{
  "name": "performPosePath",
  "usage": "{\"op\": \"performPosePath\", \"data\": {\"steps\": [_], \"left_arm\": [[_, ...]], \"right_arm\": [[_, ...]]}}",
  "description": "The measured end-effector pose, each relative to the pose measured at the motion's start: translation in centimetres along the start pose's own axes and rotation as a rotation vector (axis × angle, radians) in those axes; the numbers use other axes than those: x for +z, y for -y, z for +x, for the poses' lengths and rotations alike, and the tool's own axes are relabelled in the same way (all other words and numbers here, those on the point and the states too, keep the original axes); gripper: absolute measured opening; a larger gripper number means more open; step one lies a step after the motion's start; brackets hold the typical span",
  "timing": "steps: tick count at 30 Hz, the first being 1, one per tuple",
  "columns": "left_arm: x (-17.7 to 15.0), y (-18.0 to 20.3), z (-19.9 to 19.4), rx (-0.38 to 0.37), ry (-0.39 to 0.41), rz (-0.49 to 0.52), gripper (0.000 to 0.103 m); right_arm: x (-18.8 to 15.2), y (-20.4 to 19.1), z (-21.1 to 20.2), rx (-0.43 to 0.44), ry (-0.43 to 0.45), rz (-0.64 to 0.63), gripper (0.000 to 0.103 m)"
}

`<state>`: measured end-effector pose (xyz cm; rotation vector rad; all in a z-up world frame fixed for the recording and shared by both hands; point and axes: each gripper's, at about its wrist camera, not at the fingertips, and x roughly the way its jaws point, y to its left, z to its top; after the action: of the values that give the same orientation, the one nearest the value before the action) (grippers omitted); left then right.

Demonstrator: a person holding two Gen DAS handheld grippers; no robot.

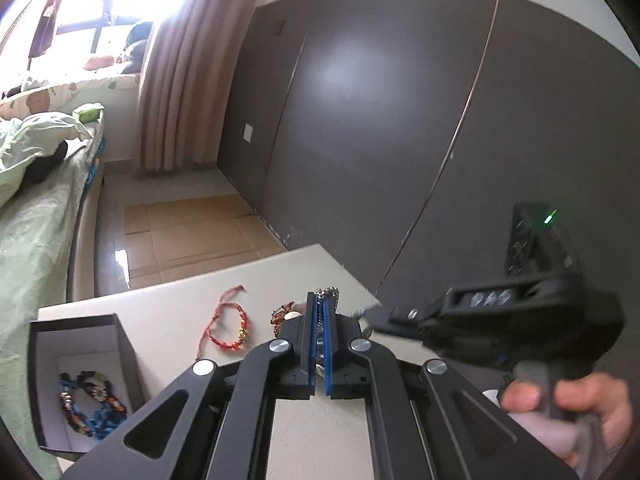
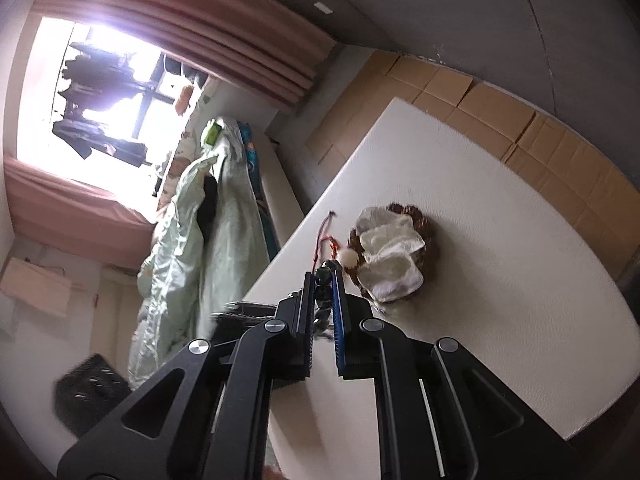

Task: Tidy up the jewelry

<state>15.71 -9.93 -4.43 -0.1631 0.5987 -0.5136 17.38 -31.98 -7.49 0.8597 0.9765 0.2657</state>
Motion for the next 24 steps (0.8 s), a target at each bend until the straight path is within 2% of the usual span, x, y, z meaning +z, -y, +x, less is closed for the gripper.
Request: {"op": "performPosePath", "data": {"steps": [7,11,18,24], "left_arm": [[1.7,0.1,-4.8,-0.003,0.102,-0.023,0.0],[2.8,-0.1,-7.5,0.006,0.15,-0.028,0.0],[4.8,-0.4,-11.9,0.03,0.237,-0.033,0.0],[7.3,-0.7,-16.4,0.047,0.35,-0.05,0.0]], "right_arm": [[-0.6,0.2,1.0,-0.061,-0.018,-0.008,0.009],[-0.8,0.6,1.0,-0.065,-0.02,-0.009,0.009],[-1.1,-0.4,0.5,-0.01,-0.012,-0.031,0.01],[-1.6,-2.3,0.2,0.067,-0.015,-0.077,0.01]]}}
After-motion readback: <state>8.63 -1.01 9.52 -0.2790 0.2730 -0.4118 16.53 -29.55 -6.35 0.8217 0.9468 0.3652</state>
